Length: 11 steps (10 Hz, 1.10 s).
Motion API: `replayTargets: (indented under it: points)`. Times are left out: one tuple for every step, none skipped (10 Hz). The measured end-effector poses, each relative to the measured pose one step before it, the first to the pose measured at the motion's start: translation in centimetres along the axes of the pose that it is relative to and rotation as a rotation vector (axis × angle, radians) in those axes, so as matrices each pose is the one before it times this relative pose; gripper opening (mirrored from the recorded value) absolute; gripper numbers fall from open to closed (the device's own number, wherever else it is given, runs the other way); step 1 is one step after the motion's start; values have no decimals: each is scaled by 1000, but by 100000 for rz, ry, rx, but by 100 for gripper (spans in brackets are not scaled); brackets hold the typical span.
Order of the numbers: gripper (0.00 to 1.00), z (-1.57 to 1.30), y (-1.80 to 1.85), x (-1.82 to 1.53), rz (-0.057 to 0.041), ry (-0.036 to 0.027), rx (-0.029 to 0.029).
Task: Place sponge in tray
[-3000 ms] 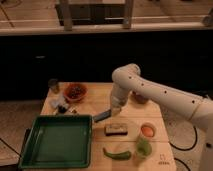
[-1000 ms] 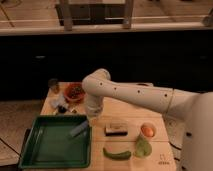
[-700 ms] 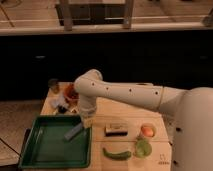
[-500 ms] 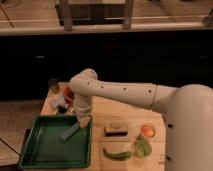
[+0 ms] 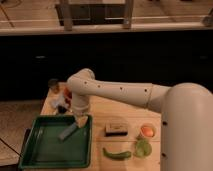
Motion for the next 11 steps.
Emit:
replayTargets:
  points:
    - [1, 99, -150, -100, -714, -116, -408]
    - [1, 91, -41, -23, -387, -41, -338]
    - [1, 37, -52, -8, -118, -64, -97]
    - [1, 58, -68, -35, -328, 21, -114]
    - [1, 32, -96, -56, -198, -169, 11]
    - [1, 8, -73, -41, -116, -122, 51]
    - [1, 52, -103, -78, -342, -191, -9]
    - [1, 85, -86, -43, -401, -119, -109]
    - [1, 76, -41, -39, -355, -61, -165]
    - [1, 73, -52, -48, -347, -102, -103]
    - [1, 57, -61, -80, -318, -72, -60]
